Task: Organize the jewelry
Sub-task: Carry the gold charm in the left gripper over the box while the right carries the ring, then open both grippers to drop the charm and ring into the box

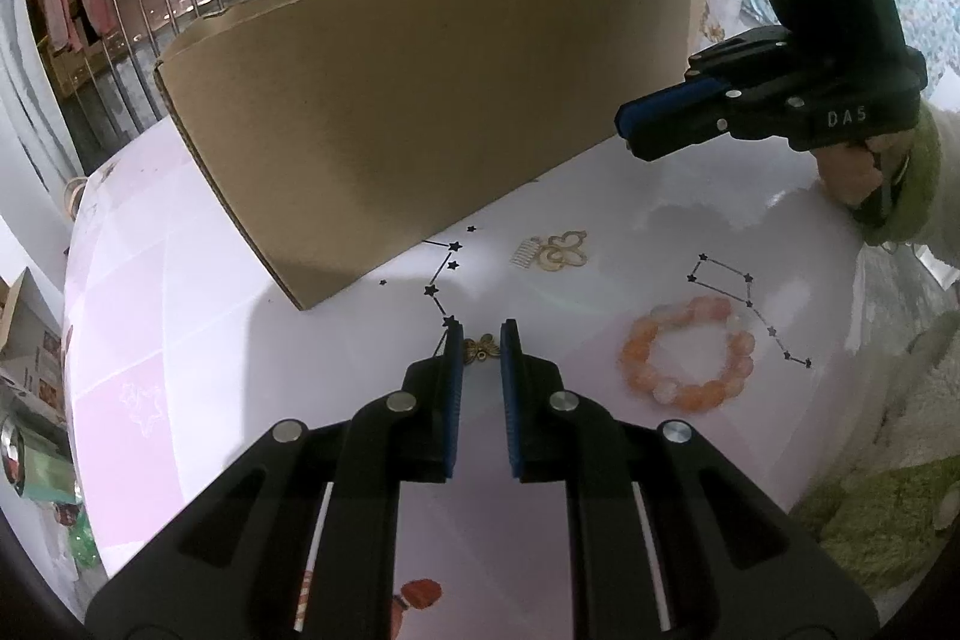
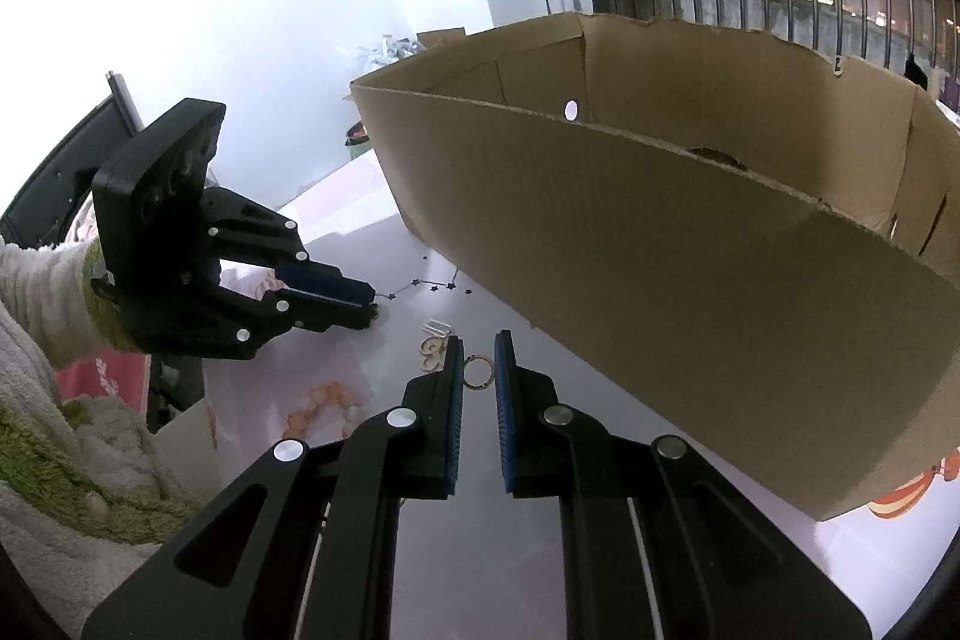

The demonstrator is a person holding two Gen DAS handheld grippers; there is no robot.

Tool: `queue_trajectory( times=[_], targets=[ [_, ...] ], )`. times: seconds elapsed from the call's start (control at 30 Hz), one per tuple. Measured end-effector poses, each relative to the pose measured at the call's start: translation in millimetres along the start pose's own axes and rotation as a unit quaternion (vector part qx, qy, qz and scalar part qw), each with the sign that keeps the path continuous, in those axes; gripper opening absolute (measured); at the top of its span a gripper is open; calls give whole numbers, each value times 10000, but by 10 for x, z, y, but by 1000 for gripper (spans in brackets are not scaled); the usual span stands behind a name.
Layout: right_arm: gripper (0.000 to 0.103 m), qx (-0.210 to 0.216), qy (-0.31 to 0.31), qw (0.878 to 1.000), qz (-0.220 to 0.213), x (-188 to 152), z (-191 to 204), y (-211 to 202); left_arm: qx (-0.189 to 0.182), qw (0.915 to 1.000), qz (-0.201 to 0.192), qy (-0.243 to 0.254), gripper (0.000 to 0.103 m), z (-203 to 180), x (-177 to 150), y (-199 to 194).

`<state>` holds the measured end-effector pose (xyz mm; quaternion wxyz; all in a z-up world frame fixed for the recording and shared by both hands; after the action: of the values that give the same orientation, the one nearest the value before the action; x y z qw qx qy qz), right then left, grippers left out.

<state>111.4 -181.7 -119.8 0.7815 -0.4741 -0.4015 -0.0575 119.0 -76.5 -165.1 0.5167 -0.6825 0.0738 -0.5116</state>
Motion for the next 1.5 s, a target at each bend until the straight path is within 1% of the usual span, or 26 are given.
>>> queue_trajectory(
  times=[0.2, 0.3, 0.37, 0.47, 0.63, 0.7, 0.77, 0.83, 0.9, 0.97, 1.03, 1.13, 1.27, 1.37, 1.5],
  targets=[
    [11, -62, -88, 9999, -112, 57, 52, -119, 108, 9996, -230, -86, 11, 32, 79, -203],
    [11, -94, -126, 9996, -235, 114, 92, -225, 213, 9988, -440, -94, 11, 28, 168, -392],
    [11, -77, -152, 9993, -340, 170, 140, -322, 257, 9974, -670, -102, 11, 13, 273, -568],
    [11, -63, -228, 9980, -585, 292, 221, -510, 230, 9936, -1096, -151, 11, -7, 505, -870],
    [11, -6, -332, 9919, -1228, 642, 282, -954, 141, 9846, -1740, -95, 11, -13, 987, -1268],
    [11, -105, -358, 9894, -1406, 766, 211, -1075, 87, 9817, -1902, -98, 11, 9, 1161, -1317],
    [11, -278, -341, 9879, -1485, 867, 62, -1138, 81, 9808, -1944, -95, 11, 44, 1358, -1264],
    [11, -396, -230, 9880, -1474, 940, -138, -1140, 156, 9827, -1845, -91, 11, 109, 1518, -1118],
    [11, -512, -102, 9892, -1372, 983, -328, -1092, 238, 9869, -1586, -190, 11, 224, 1641, -876],
    [11, -642, -34, 9906, -1205, 1022, -502, -1009, 543, 9905, -1249, -183, 11, 356, 1742, -598],
    [11, -811, -53, 9916, -1010, 1061, -636, -898, 657, 9927, -1000, -173, 11, 435, 1780, -432],
    [11, -927, -56, 9927, -765, 1091, -762, -747, 778, 9946, -589, -357, 11, 556, 1838, -180],
    [11, -1167, -174, 9919, -474, 1092, -831, -600, 911, 9933, -239, -667, 11, 710, 1810, -30],
    [11, -1355, -221, 9901, -287, 1062, -859, -527, 957, 9907, -25, -967, 11, 855, 1714, 30],
    [11, -1466, -303, 9884, -272, 1053, -876, -542, 1072, 9887, 90, -1046, 12, 910, 1632, 41]
  ],
)
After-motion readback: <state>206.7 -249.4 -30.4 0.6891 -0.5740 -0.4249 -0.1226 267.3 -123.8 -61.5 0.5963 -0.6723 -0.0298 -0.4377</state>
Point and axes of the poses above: each gripper's, at about its wrist camera, not at the fingertips, and y roughly the way its jaws point, z to its left, x to its top, the point moved 10 cm from there along y, roughly the way its jaws point, and after that the axes turned 3 degrees about z, right-handed, at the moved point
